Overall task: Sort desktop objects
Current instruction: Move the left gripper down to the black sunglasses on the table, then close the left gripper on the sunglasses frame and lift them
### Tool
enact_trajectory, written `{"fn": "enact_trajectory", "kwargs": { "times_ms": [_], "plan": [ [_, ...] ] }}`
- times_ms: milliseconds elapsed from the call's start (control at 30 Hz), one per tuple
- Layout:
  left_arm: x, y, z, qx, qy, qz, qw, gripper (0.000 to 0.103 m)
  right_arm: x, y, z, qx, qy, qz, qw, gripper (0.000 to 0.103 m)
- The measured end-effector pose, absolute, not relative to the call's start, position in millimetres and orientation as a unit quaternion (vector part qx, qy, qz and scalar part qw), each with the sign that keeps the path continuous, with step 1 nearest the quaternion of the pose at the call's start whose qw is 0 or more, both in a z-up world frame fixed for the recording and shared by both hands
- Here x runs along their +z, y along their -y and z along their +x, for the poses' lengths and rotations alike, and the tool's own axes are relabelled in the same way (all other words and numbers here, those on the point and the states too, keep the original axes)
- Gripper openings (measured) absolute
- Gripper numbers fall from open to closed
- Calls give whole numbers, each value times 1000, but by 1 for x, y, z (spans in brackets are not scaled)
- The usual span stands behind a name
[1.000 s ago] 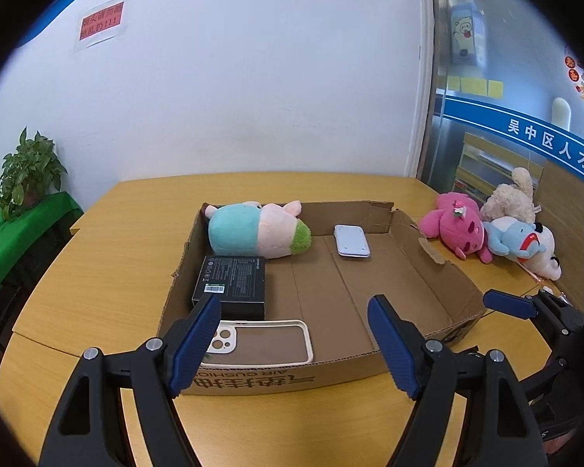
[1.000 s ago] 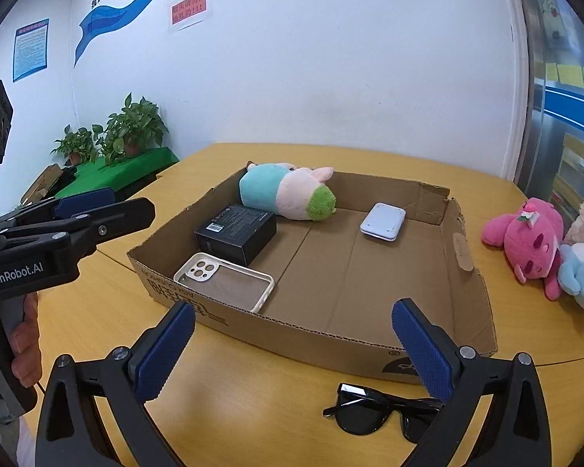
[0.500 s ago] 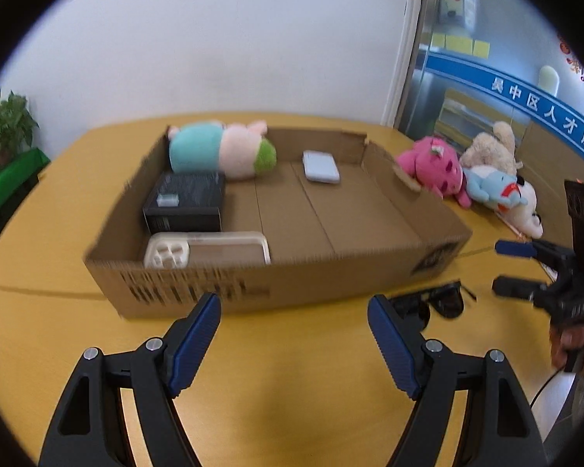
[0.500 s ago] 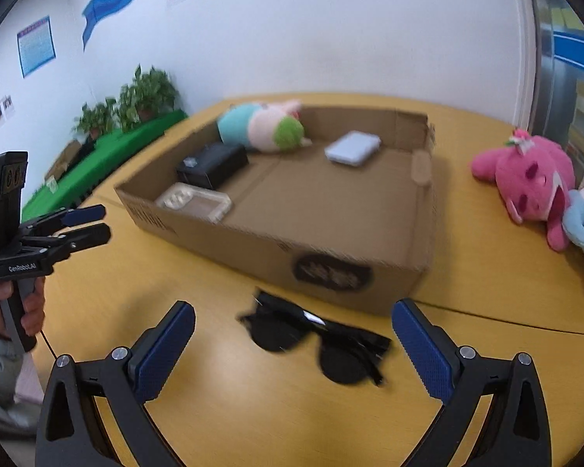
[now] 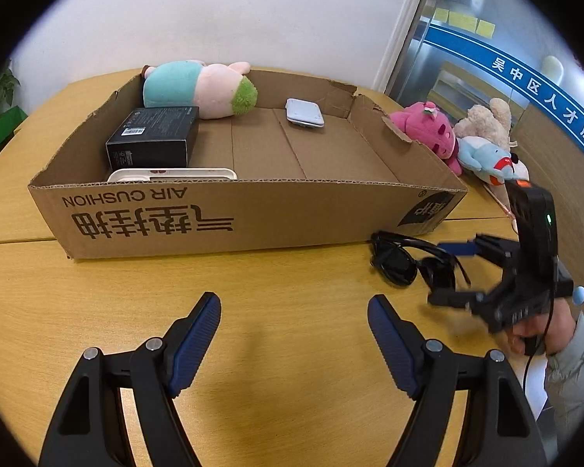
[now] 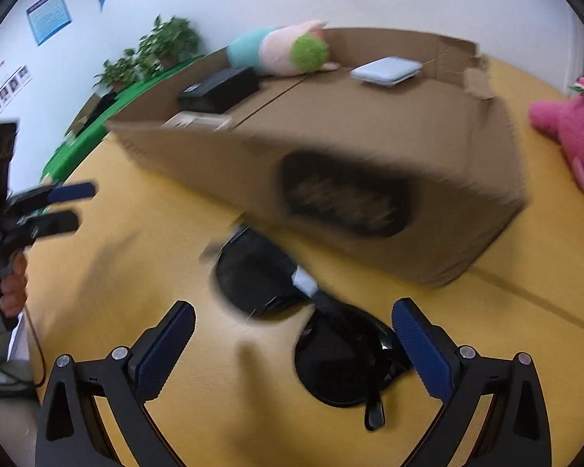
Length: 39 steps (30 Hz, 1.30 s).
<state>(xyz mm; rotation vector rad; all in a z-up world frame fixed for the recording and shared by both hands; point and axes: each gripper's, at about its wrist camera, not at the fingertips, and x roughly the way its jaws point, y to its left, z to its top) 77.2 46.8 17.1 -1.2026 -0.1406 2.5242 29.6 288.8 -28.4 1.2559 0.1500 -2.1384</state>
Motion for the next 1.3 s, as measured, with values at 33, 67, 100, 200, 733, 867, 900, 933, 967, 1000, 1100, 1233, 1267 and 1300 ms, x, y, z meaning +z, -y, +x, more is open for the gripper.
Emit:
{"fn": "enact_trajectory", "kwargs": {
  "times_ms": [33,67,100,200,733,867,900,933,967,1000,1100,1233,1267,1300],
  "plan": [
    [16,-46,76,887,52,-426,170,78,-31,-282,39,-810,-60,484,326,103],
    [14,-47,76,886,55,-428,170,78,-32,-276,48,-808,-60,484,329,103],
    [13,-47,74,884,59,-430,172,78,-31,-271,58,-809,-63,480,334,103],
    [7,-51,70,874,73,-443,185,78,-30,-261,74,-821,-78,473,309,103],
    [-25,-117,48,779,151,-515,324,78,-27,-263,99,-855,-34,465,227,43],
    [-38,-133,48,753,169,-539,338,74,-27,-260,104,-856,-10,463,231,41],
    [-38,-136,51,755,169,-534,341,71,-27,-258,105,-855,-4,463,234,40],
    [-39,-140,53,753,165,-537,344,67,-27,-256,107,-854,1,463,239,40],
    [-40,-144,55,750,162,-541,346,52,-27,-254,109,-853,4,463,242,40],
    [-40,-145,56,755,153,-540,338,43,-27,-251,111,-855,0,461,238,40],
    [-40,-140,58,765,144,-539,322,35,-28,-253,111,-855,11,460,241,40],
    [-38,-134,60,770,142,-535,317,31,-27,-248,114,-855,10,457,244,39],
    [-35,-133,61,773,140,-529,320,14,-27,-247,115,-854,13,457,249,36],
    [-33,-134,61,769,144,-530,328,11,-27,-245,116,-852,19,456,257,35]
  ]
}}
